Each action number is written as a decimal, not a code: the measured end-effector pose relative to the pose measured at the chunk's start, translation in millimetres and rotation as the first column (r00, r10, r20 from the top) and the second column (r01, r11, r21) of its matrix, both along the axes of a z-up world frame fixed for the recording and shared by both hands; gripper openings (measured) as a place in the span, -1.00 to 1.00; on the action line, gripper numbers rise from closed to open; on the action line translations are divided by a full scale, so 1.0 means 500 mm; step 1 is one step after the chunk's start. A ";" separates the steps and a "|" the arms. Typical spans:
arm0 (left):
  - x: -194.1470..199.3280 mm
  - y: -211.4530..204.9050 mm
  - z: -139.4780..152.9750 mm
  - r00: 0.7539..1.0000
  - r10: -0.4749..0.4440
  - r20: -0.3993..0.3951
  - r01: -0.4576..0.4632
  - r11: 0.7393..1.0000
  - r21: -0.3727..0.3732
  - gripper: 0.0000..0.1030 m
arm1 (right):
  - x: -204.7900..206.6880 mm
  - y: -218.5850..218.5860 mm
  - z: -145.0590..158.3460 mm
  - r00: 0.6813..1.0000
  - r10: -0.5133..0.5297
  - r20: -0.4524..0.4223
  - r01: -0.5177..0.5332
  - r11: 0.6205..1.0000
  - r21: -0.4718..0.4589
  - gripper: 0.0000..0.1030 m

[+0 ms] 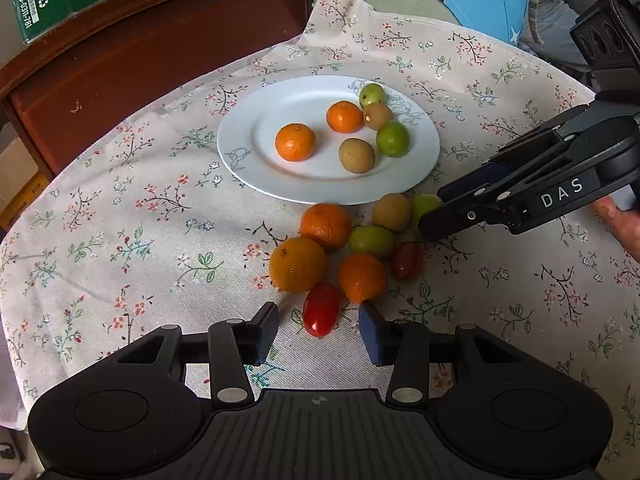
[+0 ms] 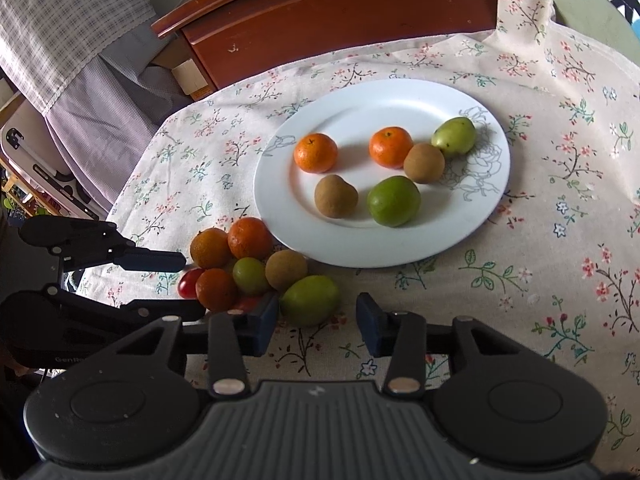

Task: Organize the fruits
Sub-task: 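Grasp a red cherry tomato with the left tool while the right tool grasps a green plum, then lower the tomato and green plum onto the plate and open both tools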

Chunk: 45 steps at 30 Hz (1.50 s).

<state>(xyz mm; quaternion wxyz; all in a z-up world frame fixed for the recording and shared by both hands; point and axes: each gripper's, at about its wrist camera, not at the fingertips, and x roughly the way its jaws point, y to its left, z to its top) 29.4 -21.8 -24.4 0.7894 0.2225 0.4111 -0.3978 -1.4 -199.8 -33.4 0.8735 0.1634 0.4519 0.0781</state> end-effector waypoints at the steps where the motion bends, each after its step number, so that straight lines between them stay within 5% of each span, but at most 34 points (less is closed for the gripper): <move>1: 0.000 -0.002 -0.003 1.000 -0.001 0.001 0.001 1.000 0.001 -0.23 | 0.000 0.000 0.000 1.000 -0.001 0.001 0.001 1.000 0.000 -0.20; 5: 0.005 -0.004 -0.004 1.000 0.008 -0.016 -0.008 1.000 -0.027 -0.66 | 0.002 0.003 0.000 1.000 0.007 0.006 -0.007 1.000 -0.005 -0.33; 14: -0.009 -0.005 0.007 1.000 0.015 0.010 -0.015 1.000 0.003 -0.66 | 0.003 0.001 0.004 1.000 0.017 0.005 -0.017 1.000 0.006 -0.33; 27: 0.008 -0.008 0.084 0.994 0.097 0.047 -0.089 0.986 -0.141 -0.66 | 0.020 -0.041 0.081 0.990 -0.054 0.130 0.047 0.997 0.054 -0.33; 45: 0.106 -0.085 0.058 0.979 0.203 -0.011 -0.200 0.953 -0.226 -0.66 | 0.126 -0.113 0.079 0.959 -0.191 0.209 0.179 0.981 0.077 -0.33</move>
